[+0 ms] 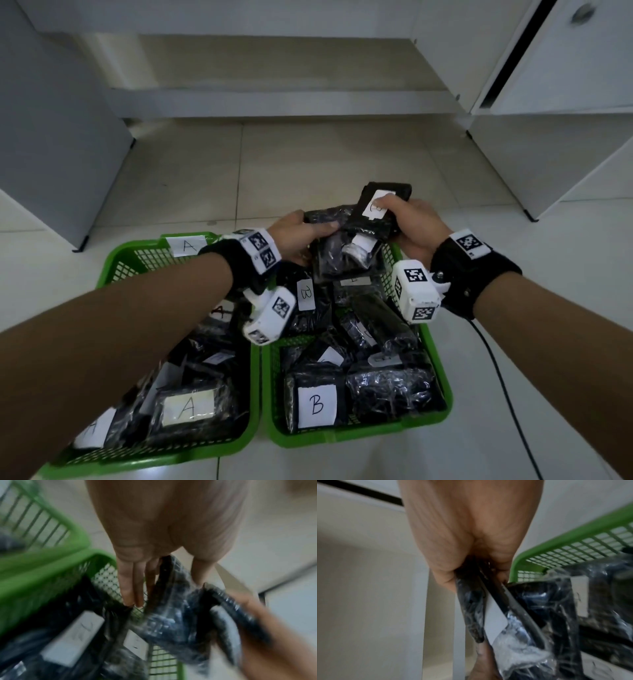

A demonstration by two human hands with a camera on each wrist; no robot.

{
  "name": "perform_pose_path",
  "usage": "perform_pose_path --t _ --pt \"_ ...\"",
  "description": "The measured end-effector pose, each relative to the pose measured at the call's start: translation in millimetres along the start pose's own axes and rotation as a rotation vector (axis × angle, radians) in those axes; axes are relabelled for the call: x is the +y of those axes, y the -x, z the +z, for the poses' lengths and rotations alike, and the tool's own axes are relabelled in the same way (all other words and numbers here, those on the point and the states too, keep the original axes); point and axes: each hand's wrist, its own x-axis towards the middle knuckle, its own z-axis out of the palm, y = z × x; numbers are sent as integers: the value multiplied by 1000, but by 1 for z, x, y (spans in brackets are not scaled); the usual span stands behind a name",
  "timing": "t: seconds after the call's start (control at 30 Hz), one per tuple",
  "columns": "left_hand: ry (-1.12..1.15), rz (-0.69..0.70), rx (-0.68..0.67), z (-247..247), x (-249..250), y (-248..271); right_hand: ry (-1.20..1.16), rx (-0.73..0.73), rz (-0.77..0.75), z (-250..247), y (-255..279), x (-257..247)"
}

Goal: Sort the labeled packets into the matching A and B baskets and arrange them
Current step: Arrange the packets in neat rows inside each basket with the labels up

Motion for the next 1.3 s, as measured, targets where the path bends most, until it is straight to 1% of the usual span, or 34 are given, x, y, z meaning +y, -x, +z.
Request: perform_pose_path --t 0.03,0.07,0.13,0.17,0.23,0.27,0.33,0.4,0.47,0.5,0.57,0.63,0.67,0.77,0.8,0.83,0.9,1.0,1.07,1.1,1.13,1.2,1.23,1.27,1.3 --pt "139 -33 -27 0 3 0 -47 -30 42 -1 2 5" --pt "152 -23 -10 -3 4 -1 -56 -53 65 -2 3 10" --pt "-16 21 25 -12 -1 -7 -60 -58 84 -9 6 14" --pt "-90 23 28 -17 -3 -8 -78 -35 94 -13 7 13" --pt "-141 13 10 -26 -7 -13 -89 12 127 -22 9 12" --pt "-146 16 -11 -30 -9 -14 -51 7 160 -25 12 12" --pt "-136 26 -42 -36 -12 -17 128 -50 247 -26 22 13" --pt "-93 71 -4 -38 -10 -18 367 -106 271 -22 29 18" --pt "-21 173 56 -39 -5 -16 630 -118 205 -16 27 24" --pt "-7 245 59 -39 -2 -13 780 -113 158 -13 26 27" --pt "-15 421 7 -37 -2 -6 1086 -96 75 -10 26 30" --pt "-73 585 0 -35 -5 1 1304 -88 1 -7 28 31" --pt "-96 631 17 -34 -8 2 1387 -89 -35 -6 29 32" --pt "-119 670 60 -31 -17 4 1519 -77 -113 -1 28 40" --pt "-139 695 71 -31 -19 6 1519 -66 -146 1 26 40" --pt "-164 719 88 -31 -21 6 1463 -49 -179 3 25 37" --pt "-195 756 118 -31 -23 8 1237 4 -222 4 21 29" --pt "-245 787 176 -29 -22 11 953 75 -217 6 17 19" --pt "-295 833 235 -26 -22 13 859 101 -200 12 17 18" --pt "-332 862 259 -24 -21 14 803 87 -156 15 18 18" --pt "-378 893 275 -23 -20 14 718 29 -86 19 20 17" --pt "-476 953 288 -19 -17 14 483 -159 93 25 24 16" --pt "-516 972 296 -18 -15 15 359 -235 144 26 27 13" --pt "-545 969 297 -18 -14 16 249 -271 160 25 27 9" --pt "-565 941 278 -21 -13 17 186 -266 151 22 24 5"
